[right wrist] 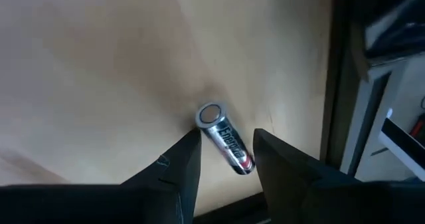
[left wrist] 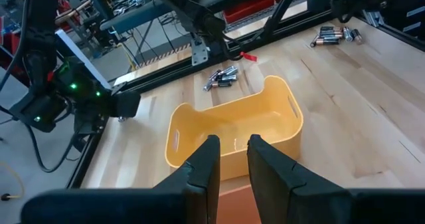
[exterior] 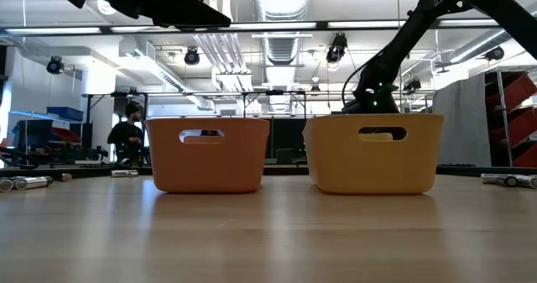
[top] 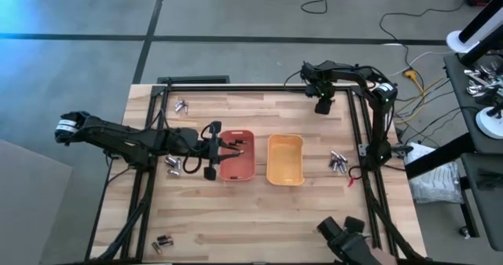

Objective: Sort batteries
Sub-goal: Put the black-silver battery into the yellow bin

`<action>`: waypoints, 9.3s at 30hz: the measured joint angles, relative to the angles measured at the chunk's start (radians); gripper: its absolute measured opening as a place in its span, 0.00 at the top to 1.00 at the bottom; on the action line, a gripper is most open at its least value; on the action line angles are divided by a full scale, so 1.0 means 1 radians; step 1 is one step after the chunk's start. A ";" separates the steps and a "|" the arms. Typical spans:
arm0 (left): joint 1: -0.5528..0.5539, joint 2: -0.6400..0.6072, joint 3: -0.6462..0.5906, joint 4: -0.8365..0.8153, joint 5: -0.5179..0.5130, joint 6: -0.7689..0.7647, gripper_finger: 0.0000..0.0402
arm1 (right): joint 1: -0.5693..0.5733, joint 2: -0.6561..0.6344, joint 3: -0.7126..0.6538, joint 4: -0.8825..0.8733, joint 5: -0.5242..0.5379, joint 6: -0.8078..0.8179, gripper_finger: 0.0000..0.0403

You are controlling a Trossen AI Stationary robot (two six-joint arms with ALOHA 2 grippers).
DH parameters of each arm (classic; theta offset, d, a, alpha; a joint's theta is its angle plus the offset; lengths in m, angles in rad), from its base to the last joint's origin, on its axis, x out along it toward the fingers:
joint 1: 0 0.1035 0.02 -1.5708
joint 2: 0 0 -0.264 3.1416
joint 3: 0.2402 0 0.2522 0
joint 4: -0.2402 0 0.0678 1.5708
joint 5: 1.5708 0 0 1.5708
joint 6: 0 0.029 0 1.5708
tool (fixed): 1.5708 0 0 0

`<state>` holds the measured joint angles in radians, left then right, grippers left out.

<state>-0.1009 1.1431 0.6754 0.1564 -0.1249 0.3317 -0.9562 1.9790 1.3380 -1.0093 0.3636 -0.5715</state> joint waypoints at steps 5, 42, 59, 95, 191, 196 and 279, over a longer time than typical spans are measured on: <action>0.001 0.000 0.000 -0.001 0.000 0.000 0.85 | -0.001 0.013 0.002 -0.002 -0.039 -0.020 0.73; 0.005 0.000 0.019 -0.062 -0.069 -0.054 0.85 | 0.795 -0.464 -0.034 -0.057 -0.083 0.456 0.90; 0.005 0.000 0.019 -0.052 -0.071 -0.053 0.85 | 0.960 -0.259 -0.034 0.114 -0.268 0.693 0.89; 0.005 -0.003 0.019 -0.044 -0.076 -0.038 0.85 | 0.882 -0.123 -0.053 0.174 -0.366 0.689 0.74; 0.392 -0.004 -0.427 0.824 0.213 -0.263 0.85 | 0.911 -0.864 -0.562 -0.085 -0.323 1.516 0.46; 0.392 0.068 -0.418 0.855 0.213 -0.264 0.85 | 0.928 -0.849 -0.602 -0.083 -0.353 1.574 0.46; 0.404 0.069 -0.344 0.790 0.214 -0.239 0.85 | 0.787 -0.623 -0.178 -0.067 -0.041 0.951 0.89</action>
<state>0.3026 1.2119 0.3309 0.9465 0.0891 0.0925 -0.1695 1.3562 1.1604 -1.0761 0.3224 0.3797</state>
